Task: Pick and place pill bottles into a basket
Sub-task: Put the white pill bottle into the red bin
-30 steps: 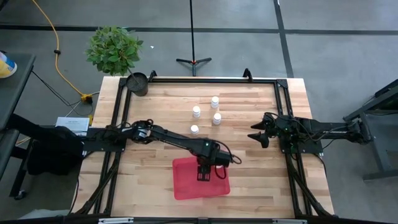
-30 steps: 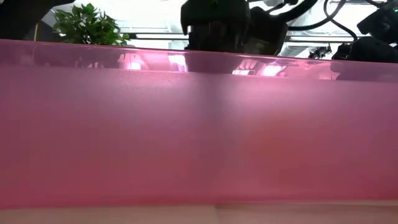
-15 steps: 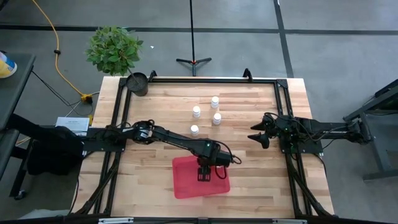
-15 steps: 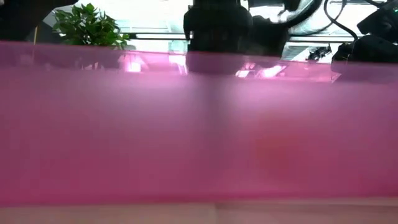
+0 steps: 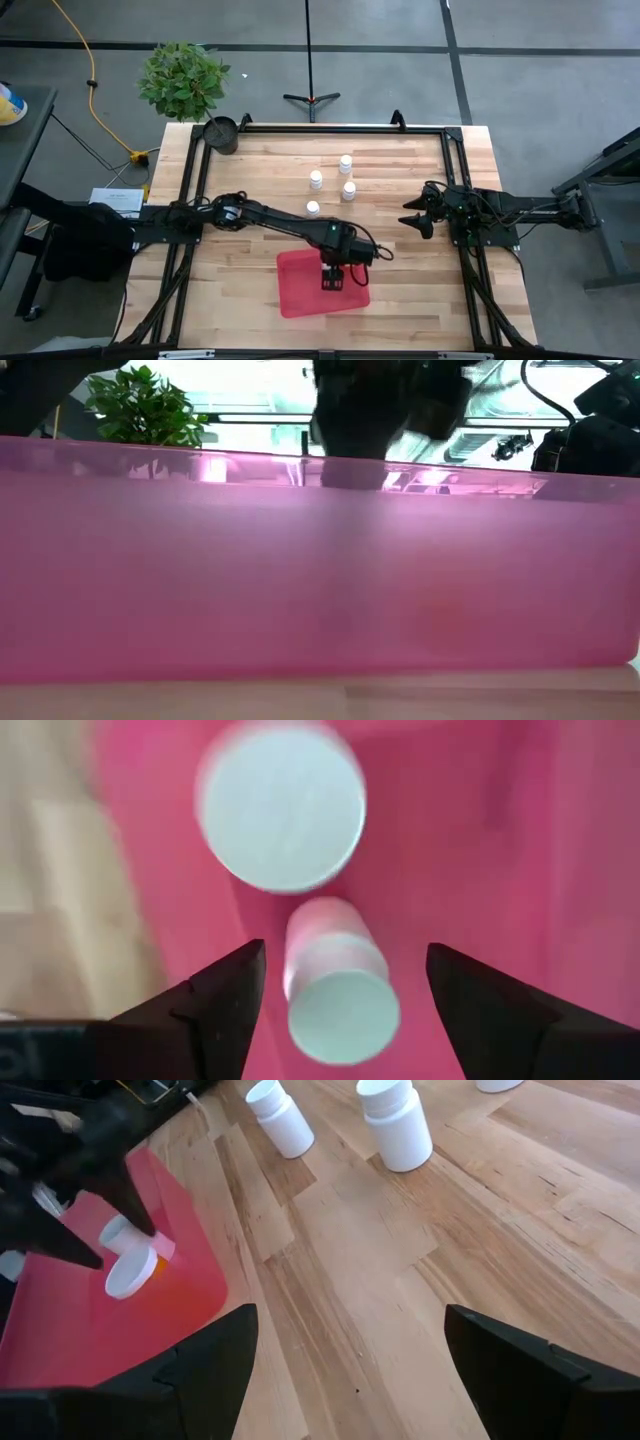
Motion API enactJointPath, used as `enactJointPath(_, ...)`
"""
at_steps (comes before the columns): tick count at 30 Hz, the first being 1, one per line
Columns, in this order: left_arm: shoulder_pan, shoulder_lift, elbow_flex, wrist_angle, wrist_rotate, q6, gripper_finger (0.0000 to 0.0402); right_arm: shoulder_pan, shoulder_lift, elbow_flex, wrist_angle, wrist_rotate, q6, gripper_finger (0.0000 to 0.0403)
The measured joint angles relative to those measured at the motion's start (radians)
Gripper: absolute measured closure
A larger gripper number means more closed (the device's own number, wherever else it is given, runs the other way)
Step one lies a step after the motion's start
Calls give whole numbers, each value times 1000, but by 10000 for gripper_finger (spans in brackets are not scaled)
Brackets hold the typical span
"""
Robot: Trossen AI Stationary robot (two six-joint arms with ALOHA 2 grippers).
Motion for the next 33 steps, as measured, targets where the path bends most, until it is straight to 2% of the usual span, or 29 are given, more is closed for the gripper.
enactJointPath(3,0,-5,70,-34,-47,4,93,0,0,0,0,-1,-1,91)
enactJointPath(7,0,-59,56,-35,-111,-3,90,0,1,0,0,-4,-1,91)
enactJointPath(14,21,-150,67,-62,-294,-25,90,1,19,0,-2,-16,0,91)
enactJointPath(33,195,-430,68,-21,-493,-76,89,1,26,-1,7,-19,-8,91)
